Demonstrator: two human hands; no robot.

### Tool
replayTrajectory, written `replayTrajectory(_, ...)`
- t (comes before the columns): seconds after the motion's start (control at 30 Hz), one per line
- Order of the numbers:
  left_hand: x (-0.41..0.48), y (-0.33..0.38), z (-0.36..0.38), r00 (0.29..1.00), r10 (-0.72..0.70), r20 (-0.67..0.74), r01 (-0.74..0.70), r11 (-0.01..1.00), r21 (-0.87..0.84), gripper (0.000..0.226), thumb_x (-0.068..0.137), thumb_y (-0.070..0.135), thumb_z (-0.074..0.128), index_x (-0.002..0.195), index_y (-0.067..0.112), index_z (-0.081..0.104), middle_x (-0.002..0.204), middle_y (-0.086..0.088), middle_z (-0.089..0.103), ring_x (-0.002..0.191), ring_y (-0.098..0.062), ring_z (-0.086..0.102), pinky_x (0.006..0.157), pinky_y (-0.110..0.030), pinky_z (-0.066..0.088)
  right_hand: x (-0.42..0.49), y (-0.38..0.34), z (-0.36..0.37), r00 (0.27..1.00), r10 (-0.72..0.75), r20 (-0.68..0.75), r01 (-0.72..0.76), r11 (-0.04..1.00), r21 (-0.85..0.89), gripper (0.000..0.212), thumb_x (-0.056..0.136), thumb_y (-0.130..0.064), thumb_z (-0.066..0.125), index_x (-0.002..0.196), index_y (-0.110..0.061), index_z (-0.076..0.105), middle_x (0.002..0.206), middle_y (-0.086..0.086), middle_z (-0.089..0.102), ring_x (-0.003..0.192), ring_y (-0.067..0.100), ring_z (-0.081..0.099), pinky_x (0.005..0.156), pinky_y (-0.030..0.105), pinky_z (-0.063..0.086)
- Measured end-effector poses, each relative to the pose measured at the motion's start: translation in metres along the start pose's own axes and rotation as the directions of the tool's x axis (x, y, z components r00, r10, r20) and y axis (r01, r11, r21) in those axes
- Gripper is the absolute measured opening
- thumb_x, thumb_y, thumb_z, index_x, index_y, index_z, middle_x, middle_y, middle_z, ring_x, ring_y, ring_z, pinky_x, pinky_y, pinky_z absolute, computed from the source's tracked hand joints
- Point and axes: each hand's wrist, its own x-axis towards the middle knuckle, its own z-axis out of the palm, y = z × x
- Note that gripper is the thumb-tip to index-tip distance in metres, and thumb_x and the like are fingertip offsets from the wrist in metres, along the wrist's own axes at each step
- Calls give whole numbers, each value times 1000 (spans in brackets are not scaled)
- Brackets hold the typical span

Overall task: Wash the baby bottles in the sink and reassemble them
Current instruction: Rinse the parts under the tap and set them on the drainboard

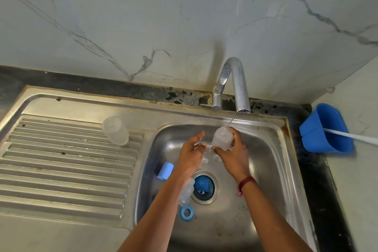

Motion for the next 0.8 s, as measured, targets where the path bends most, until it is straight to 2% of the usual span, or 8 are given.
replayTrajectory(0.03,1,-1,-1,1000,3,1,-3,1000,8,42,98,7,55,135,28,58,134,2,58,116,-26,61,86,-38,56,0,0,1,1000,8,-15,-8,1000,-2,72,69,-7,84,129,-26,49,119,-7,57,110,15,55,91,29,49)
replayTrajectory(0.1,0,1,-1,1000,4,11,-5,1000,24,42,99,7,54,136,28,57,134,3,57,116,-23,60,84,-34,57,-1,3,3,1000,-23,13,23,1000,-11,73,68,-4,84,130,-25,51,123,-6,58,113,16,55,97,33,49)
replayTrajectory(0.23,3,-1,-2,999,17,29,-20,997,76,44,98,9,54,139,26,55,139,3,56,120,-18,58,102,-41,49,-1,3,0,999,-2,33,4,999,-46,78,70,0,78,138,-28,50,124,-4,45,114,13,48,95,23,39)
replayTrajectory(0.37,2,0,-1,997,18,73,-23,997,67,42,96,11,58,136,24,58,132,-3,62,117,-23,61,84,-36,54,0,5,-4,992,-18,128,32,993,-111,77,73,-8,78,140,-32,47,121,-3,47,110,12,49,89,20,39)
replayTrajectory(0.5,2,3,0,994,26,107,-32,998,57,37,94,8,60,116,38,67,113,5,71,97,-12,64,79,-34,53,-3,1,-12,995,23,92,-19,999,-40,57,71,-16,84,115,-26,50,108,-9,57,96,6,55,71,11,44)
replayTrajectory(0.57,2,5,0,994,21,105,-28,998,65,30,96,13,62,107,40,69,99,12,73,94,-13,68,76,-33,55,-5,1,-15,996,5,91,-4,1000,-11,52,68,-17,87,106,-26,53,102,-13,60,94,2,57,71,11,46)
replayTrajectory(0.7,1,3,3,997,-10,79,5,998,64,16,98,28,61,113,25,66,115,-6,69,103,-21,69,88,-51,58,-4,2,-19,999,1,49,-6,994,106,55,64,-16,91,109,-31,63,113,-8,62,102,4,58,83,20,51)
replayTrajectory(0.8,0,2,5,992,-113,47,114,993,-9,18,101,28,55,113,16,61,112,-12,71,102,-23,69,94,-47,55,-5,-1,-16,999,38,13,-40,974,225,57,66,-5,88,113,-23,62,110,-11,63,101,3,60,76,15,53)
